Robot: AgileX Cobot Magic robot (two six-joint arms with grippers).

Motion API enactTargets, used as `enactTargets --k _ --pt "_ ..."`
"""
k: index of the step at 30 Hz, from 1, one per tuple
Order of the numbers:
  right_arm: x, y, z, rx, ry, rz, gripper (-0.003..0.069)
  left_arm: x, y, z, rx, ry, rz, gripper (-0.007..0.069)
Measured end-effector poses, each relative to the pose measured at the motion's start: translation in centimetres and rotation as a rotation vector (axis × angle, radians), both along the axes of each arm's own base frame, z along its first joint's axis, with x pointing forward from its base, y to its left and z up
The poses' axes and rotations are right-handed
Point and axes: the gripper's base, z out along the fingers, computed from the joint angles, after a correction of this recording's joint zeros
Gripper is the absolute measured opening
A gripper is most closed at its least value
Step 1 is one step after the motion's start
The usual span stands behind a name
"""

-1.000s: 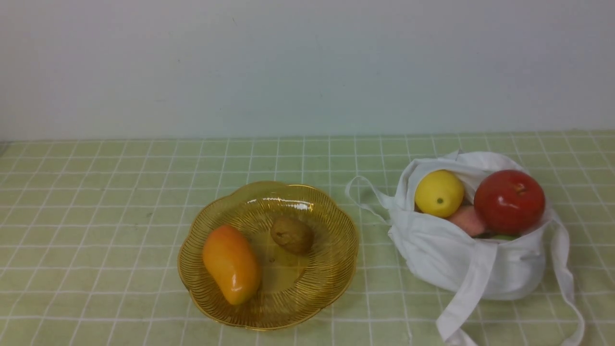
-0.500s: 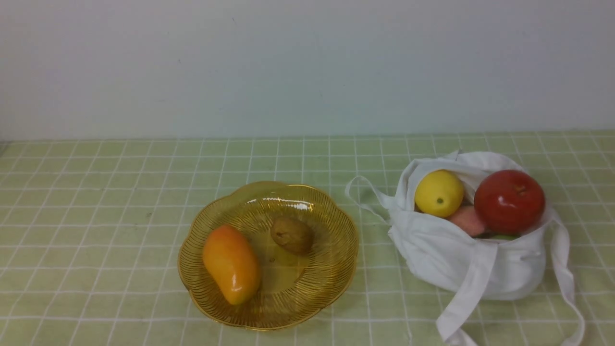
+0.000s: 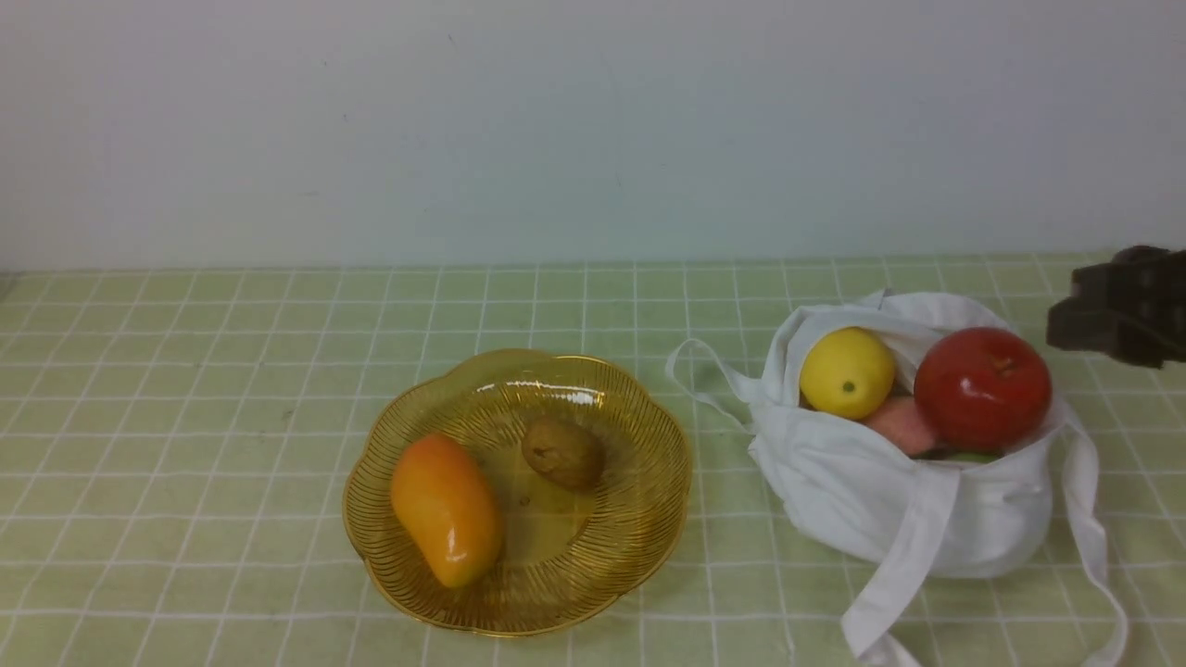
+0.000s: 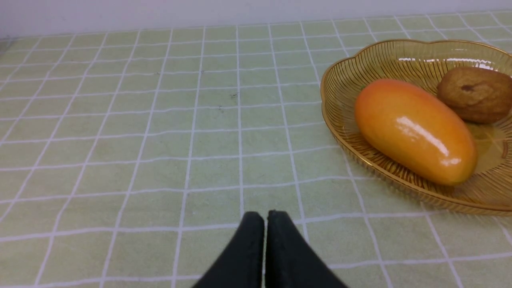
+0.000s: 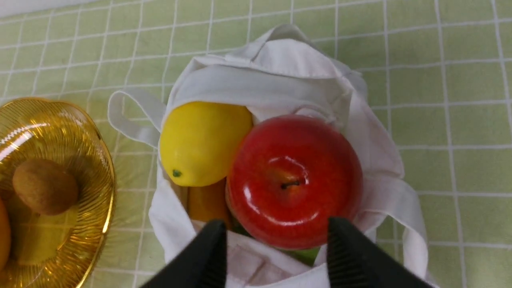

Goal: Take the fruit out of the bag on the green coffee tablecloth and place them on the plate.
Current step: 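Reach into the cloth bag and grasp a fruit inside it with the right gripper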

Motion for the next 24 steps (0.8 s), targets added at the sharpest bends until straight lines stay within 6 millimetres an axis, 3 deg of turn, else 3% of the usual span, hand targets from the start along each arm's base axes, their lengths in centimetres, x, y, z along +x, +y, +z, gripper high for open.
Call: enactTargets --k 3,6,14,24 --pt "1.3 0.0 -1.1 0.018 0.007 -0.02 0.0593 0.0 0.0 0.0 0.0 0.0 0.0 -0.0008" --pt "2.5 0.0 -2.6 0.032 0.039 -0.037 0.0672 0.0 0.0 0.0 0.0 0.0 0.0 -0.0008" --pt "3.8 0.1 -5.0 0.023 0.106 -0.034 0.0691 0.0 0.0 0.0 0.0 0.0 0.0 -0.0008" --pt "4.6 2.2 -3.4 -0.062 0.007 0.078 0.0691 0.0 0.0 0.0 0.0 0.0 0.0 -0.0008"
